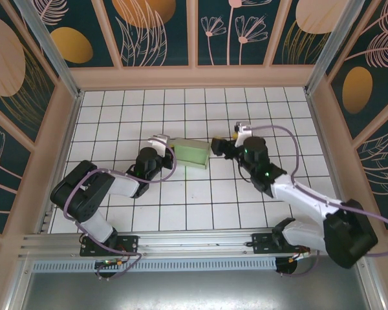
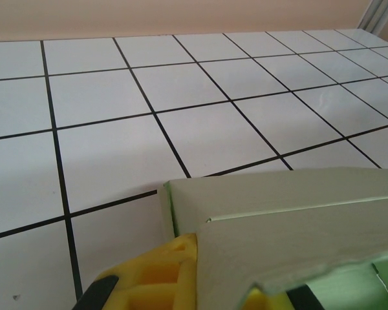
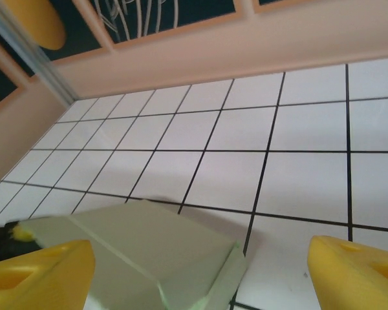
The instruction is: Fold the paper box
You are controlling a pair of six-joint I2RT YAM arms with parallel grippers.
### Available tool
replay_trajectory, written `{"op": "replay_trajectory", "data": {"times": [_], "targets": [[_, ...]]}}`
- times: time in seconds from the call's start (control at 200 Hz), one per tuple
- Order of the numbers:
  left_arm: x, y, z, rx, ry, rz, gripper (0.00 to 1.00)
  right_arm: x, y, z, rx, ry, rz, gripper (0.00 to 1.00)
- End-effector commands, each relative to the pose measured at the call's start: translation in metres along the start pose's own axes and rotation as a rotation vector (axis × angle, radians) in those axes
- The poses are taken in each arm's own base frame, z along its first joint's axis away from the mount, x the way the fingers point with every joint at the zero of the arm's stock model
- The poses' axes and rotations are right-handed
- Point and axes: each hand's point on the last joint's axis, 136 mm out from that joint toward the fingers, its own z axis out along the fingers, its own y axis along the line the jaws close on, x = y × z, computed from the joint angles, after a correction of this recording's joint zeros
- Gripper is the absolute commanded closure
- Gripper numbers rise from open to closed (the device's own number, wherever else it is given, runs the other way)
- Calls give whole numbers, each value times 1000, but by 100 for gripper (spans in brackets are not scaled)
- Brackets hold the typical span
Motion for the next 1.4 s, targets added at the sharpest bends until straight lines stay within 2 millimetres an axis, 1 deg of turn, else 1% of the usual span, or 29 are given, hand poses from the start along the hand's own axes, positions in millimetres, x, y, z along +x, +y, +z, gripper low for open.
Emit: {"op": "replay_trajectory", "data": {"times": [0.0,0.045,0.16,0.235,0.315,0.38,0.535,0.641,0.661,0.696,0.791,0.941,1.071,1.141,1.241,1.266,1.391], "targets": [[5,-5,3,12,12,16,100,7,2,26,24,135,38,15],[6,-4,3,8,13,18,100,8,3,38,35,166,25,15],[8,-3,3,4,15,18,100,20,2,63,62,245,-4,15],[9,-3,2,2,17,12,100,34,2,74,73,302,-28,15],[11,-4,0,7,22,12,100,52,3,82,76,355,-51,14],[12,-3,0,5,24,10,96,65,1,86,84,386,-55,14],[15,-4,-1,13,27,-7,93,83,-1,91,96,431,-50,14],[13,-5,-4,19,22,-13,89,87,-3,93,101,438,-43,14],[13,-5,-4,19,21,-12,88,88,1,93,81,447,-39,14],[13,-4,-5,19,21,-13,87,90,1,93,83,451,-35,14],[13,-6,-8,28,29,-16,80,88,0,94,89,448,-31,14],[16,-7,-15,38,37,-26,70,90,-1,97,98,459,-27,14],[18,-13,-21,79,48,-33,69,92,-3,96,106,464,-23,14],[18,-15,-26,90,45,-38,64,93,-5,96,113,469,-21,14],[17,-15,-33,97,39,-34,59,96,-6,96,116,476,-21,14],[17,-15,-35,98,39,-29,55,96,-7,96,117,477,-20,14],[22,-11,-51,88,40,-16,50,97,-6,96,115,478,-22,14]]}}
